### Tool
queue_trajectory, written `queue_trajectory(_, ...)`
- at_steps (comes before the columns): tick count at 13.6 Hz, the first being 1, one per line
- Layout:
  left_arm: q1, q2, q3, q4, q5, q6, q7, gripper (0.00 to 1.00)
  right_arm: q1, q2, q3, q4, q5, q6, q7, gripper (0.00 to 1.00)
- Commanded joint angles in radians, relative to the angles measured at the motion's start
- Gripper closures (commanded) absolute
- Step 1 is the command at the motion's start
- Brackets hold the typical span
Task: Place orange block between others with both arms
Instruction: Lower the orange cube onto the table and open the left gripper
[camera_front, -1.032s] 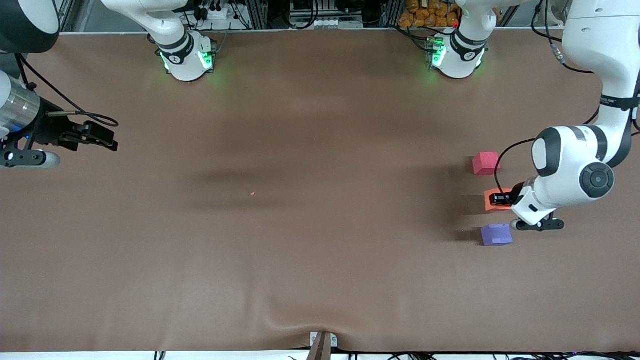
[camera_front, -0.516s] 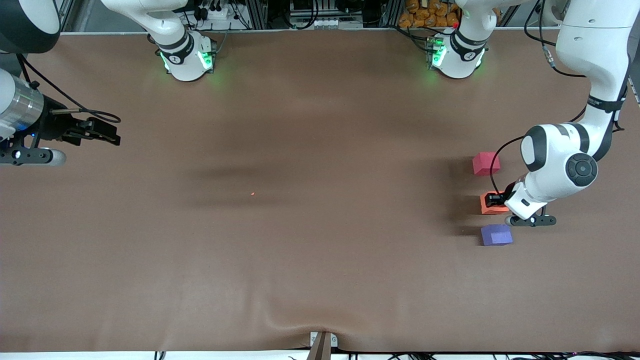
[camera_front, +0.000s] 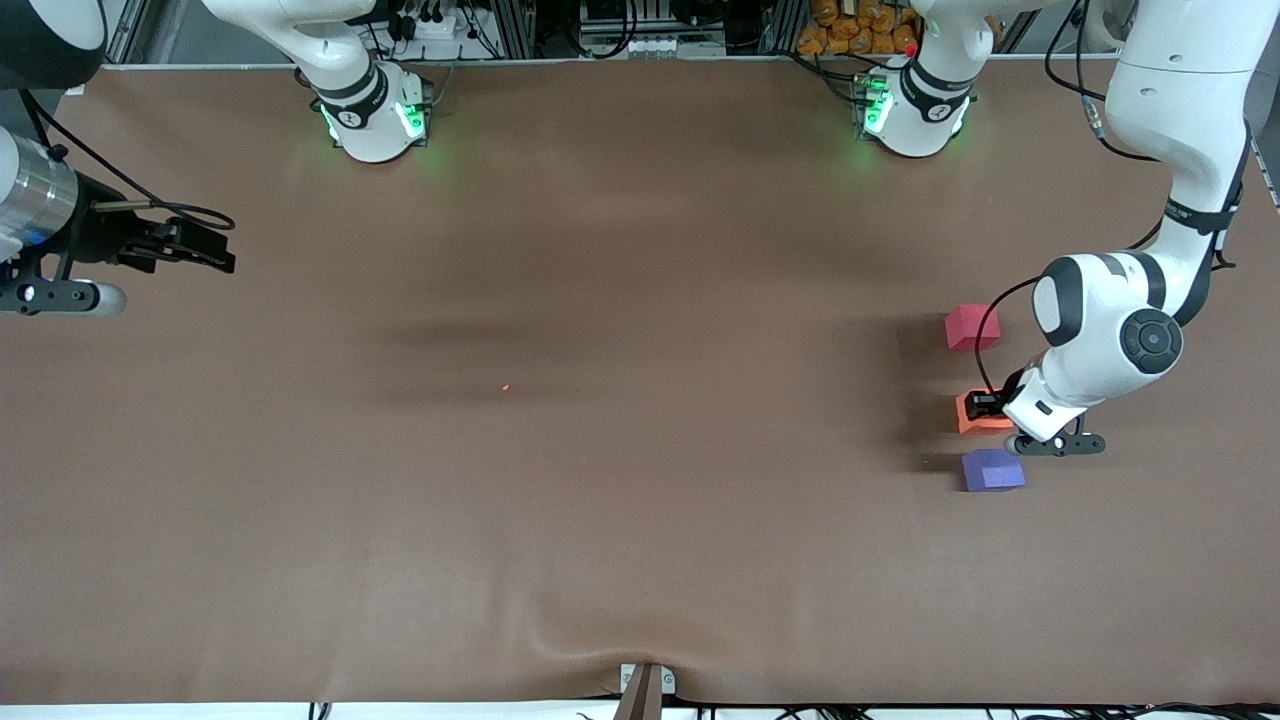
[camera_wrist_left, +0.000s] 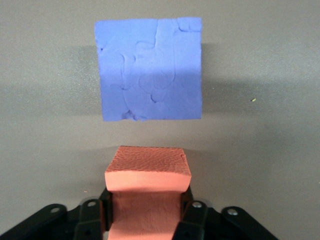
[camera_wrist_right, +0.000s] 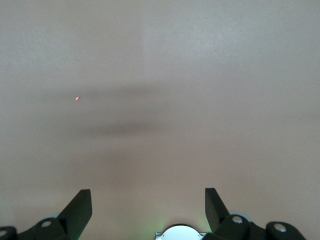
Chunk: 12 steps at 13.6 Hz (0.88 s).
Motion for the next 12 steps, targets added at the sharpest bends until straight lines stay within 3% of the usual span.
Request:
queue_trajectory(1, 0.001, -0.007, -0.009, -0.008, 0.003, 0.016, 0.013, 0.00, -0.004, -0.023, 0.004, -0.015, -0.007, -0.008, -0.007, 0.00)
queue_trajectory(7, -0.008, -0.090, -0.009, 0.035, 0.003, -0.039, -0.004, 0.00, 0.000, -0.015, 0.006, -0.018, -0.007, -0.004, -0.007, 0.00)
queue_trajectory(9, -0.022, -0.142, -0.012, 0.112, 0.002, -0.167, -0.005, 0.00, 0.000, -0.015, 0.004, -0.018, -0.007, -0.008, -0.007, 0.00)
queue_trajectory(12, -0.021, -0.165, -0.012, 0.353, -0.006, -0.501, -0.004, 0.00, -0.004, -0.014, 0.004, -0.018, -0.007, -0.008, -0.007, 0.00)
